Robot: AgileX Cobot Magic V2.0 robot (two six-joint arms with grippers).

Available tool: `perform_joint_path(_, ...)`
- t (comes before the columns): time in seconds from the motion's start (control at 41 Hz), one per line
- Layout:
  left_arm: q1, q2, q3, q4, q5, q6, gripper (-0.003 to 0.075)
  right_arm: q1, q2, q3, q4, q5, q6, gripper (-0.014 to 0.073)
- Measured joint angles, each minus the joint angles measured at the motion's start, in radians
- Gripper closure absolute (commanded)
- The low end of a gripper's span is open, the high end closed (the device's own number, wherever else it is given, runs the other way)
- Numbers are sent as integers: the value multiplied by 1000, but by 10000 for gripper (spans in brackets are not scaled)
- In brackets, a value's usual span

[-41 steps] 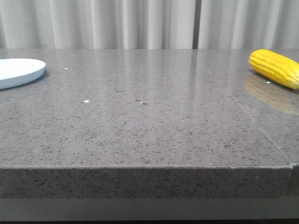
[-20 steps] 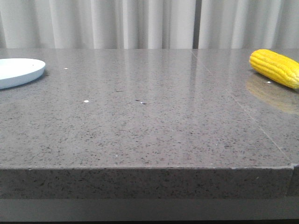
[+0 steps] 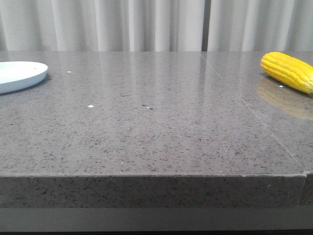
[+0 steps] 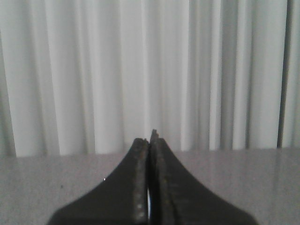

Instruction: Place corn on plate with both arms

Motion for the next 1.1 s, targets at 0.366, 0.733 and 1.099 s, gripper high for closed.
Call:
perform_joint_path(0.366, 0, 147, 8, 0, 207, 0, 741, 0, 240, -21, -34, 186, 0, 661)
perform_joint_path(0.733, 0, 158, 40, 0, 219, 0, 656, 0, 366, -21, -34, 206, 0, 466)
perform_joint_path(1.099, 0, 179, 40, 0, 239, 0, 188, 0, 368, -21, -34, 206, -2, 0)
